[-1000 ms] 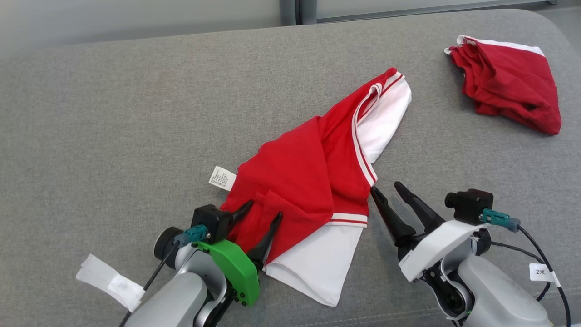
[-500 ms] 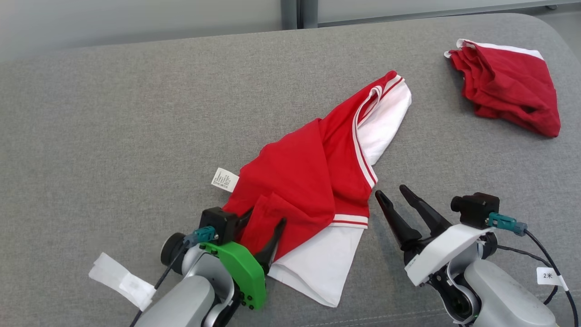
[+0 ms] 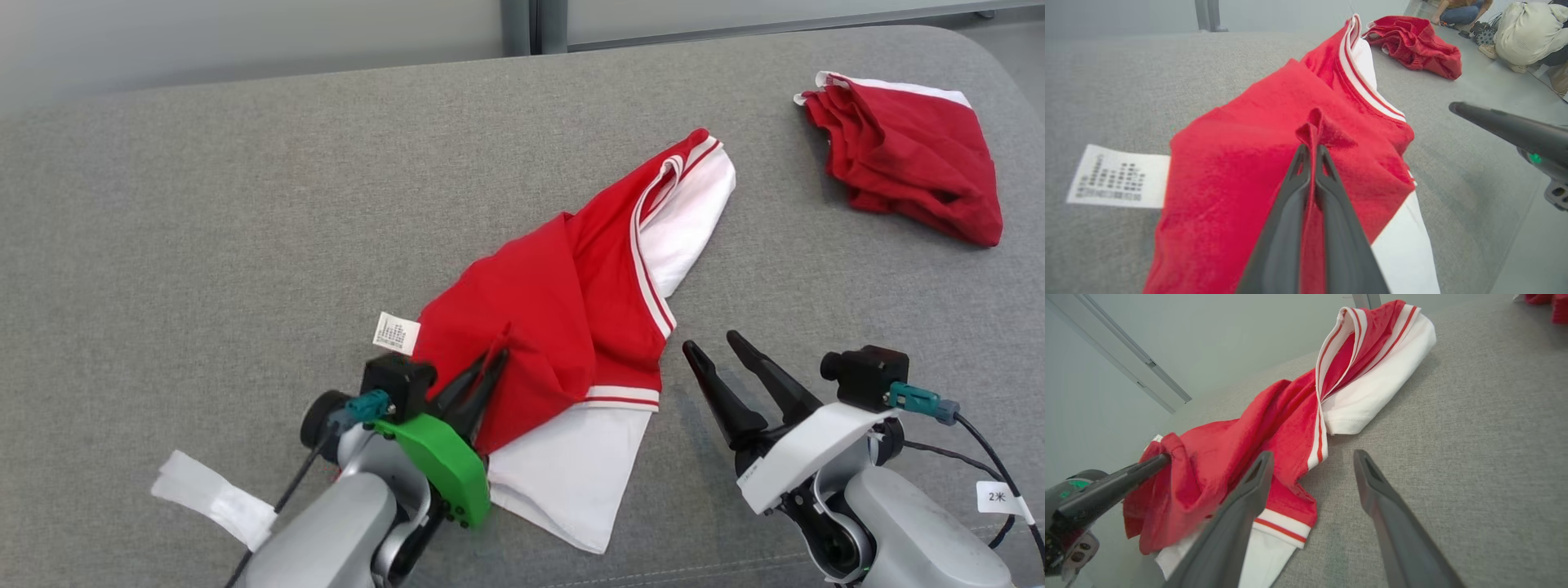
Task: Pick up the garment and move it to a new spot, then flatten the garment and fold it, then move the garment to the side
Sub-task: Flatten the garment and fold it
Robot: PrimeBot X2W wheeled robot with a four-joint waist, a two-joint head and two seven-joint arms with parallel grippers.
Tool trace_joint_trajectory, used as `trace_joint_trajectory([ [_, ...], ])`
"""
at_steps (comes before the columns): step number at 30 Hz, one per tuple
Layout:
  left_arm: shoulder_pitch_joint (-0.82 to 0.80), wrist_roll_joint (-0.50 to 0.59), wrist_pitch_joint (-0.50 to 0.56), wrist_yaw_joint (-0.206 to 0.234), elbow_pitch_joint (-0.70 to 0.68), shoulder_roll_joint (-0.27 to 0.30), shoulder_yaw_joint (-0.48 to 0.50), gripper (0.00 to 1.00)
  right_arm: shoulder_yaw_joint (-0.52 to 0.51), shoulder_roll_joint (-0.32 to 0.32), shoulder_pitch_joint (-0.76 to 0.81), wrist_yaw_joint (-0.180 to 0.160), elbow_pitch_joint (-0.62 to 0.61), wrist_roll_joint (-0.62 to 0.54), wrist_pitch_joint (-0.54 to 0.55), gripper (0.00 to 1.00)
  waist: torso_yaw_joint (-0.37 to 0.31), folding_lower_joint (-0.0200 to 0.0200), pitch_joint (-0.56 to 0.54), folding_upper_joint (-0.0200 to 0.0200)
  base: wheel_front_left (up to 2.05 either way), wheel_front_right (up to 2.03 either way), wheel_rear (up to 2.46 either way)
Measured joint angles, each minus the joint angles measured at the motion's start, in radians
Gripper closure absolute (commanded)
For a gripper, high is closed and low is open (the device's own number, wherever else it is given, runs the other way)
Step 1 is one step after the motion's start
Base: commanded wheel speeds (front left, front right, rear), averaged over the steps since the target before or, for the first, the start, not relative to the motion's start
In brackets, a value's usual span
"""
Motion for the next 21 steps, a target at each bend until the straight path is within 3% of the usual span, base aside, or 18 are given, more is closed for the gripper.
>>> trace_joint_trajectory([
  [5,-0.054,0.007,-0.022,0.029,-0.021,0.038,0.076,1.0,-0.015,-0.016,0.016,-0.001,-0.005,0.001,0.0,0.0,0.012,0.0,0.002,0.0,0.0,0.0,0.0],
  [11,-0.106,0.017,-0.032,0.068,-0.026,0.126,0.178,1.0,-0.013,-0.015,0.014,0.0,-0.022,0.001,0.0,0.0,0.026,0.0,0.016,0.0,0.0,0.0,0.0],
  [21,-0.245,0.017,-0.041,0.088,0.061,0.224,0.308,1.0,0.033,-0.01,-0.038,0.0,-0.046,-0.023,0.036,0.0,0.003,0.0,0.057,0.0,0.0,0.0,0.0],
])
